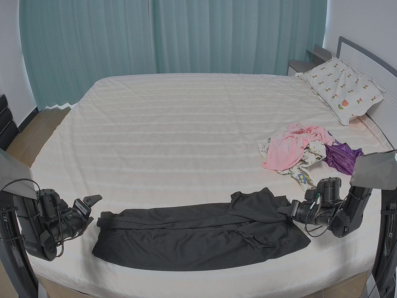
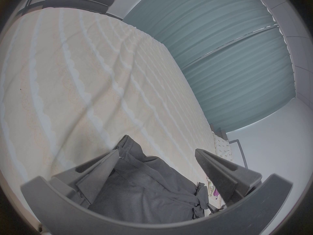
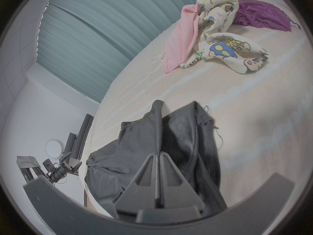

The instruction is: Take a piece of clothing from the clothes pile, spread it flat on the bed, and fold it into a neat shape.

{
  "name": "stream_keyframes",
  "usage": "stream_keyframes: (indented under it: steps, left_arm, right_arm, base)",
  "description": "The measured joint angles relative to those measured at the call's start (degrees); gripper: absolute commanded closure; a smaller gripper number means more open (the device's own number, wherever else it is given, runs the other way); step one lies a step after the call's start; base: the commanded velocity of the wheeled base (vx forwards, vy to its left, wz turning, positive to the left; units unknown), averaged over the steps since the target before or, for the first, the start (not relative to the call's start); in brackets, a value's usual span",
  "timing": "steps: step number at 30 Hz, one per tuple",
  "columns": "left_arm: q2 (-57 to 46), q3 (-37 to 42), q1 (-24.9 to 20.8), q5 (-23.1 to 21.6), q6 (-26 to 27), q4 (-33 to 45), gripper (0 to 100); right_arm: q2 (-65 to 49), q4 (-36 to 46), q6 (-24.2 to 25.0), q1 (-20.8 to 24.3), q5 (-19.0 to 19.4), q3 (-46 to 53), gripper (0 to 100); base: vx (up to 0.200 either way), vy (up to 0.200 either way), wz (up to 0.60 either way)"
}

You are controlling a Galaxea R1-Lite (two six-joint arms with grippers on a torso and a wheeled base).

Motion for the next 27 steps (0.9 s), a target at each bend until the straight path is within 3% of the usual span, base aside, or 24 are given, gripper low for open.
stream_keyframes:
  steps: [8, 15, 16, 27]
  left_arm:
    - [0.6, 0.2, 0.0, 0.1, 0.1, 0.0, 0]
    - [1.3, 0.2, 0.0, 0.1, 0.3, 0.0, 0]
    - [1.4, 0.2, 0.0, 0.1, 0.3, 0.0, 0]
    - [1.9, 0.2, -0.1, 0.1, 0.7, 0.0, 0]
  right_arm:
    - [-3.2, -0.1, -4.8, -2.1, 2.5, 5.9, 100]
    - [-4.1, -0.1, -6.3, -2.9, 2.7, 7.7, 100]
    - [-4.1, -0.1, -6.3, -2.9, 2.7, 7.7, 0]
    - [-4.3, -2.8, -4.8, -3.2, 2.7, 7.5, 0]
  base:
    - [0.0, 0.0, 0.0]
    - [0.0, 0.0, 0.0]
    - [0.0, 0.0, 0.0]
    - [0.0, 0.0, 0.0]
